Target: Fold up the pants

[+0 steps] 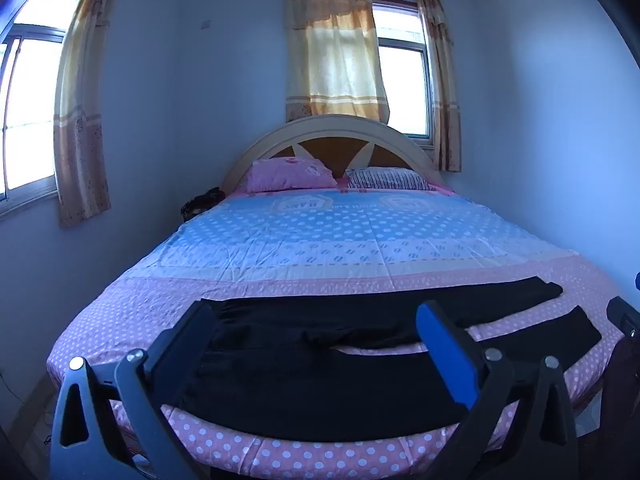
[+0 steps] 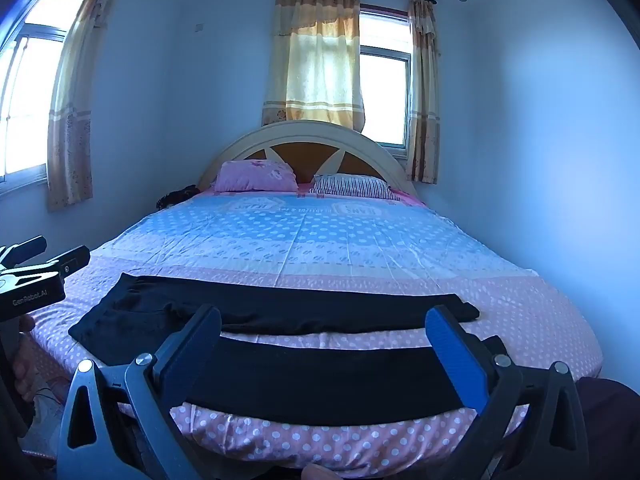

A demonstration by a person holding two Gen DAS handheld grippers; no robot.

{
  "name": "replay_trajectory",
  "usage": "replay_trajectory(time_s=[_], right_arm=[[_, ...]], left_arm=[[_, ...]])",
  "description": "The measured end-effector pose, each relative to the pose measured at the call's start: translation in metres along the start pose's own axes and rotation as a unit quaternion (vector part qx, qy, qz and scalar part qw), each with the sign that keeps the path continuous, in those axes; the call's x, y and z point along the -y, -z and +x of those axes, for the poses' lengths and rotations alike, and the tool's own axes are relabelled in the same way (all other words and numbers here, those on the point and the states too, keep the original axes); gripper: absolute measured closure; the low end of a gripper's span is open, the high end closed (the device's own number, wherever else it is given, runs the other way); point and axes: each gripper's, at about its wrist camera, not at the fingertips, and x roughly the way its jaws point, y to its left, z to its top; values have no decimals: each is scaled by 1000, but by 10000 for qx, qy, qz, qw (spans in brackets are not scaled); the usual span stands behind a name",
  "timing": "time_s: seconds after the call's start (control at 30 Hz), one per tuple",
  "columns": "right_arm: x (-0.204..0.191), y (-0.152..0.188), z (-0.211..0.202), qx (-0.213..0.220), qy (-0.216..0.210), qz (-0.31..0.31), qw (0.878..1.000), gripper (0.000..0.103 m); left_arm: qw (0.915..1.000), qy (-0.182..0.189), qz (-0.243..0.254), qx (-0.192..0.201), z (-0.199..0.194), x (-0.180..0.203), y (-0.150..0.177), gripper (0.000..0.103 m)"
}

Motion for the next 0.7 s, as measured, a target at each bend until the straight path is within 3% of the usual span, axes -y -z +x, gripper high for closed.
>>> replay_trajectory(time_s=[0.13,0.7], right_arm=[[4,-1,3,-44,13,45,10000,1],[4,1,4,-39,33,40,10000,1]], left_arm=[[9998,90,-202,2,1,-9,-1,0],[9998,13,-168,61,4,-14,0,0]])
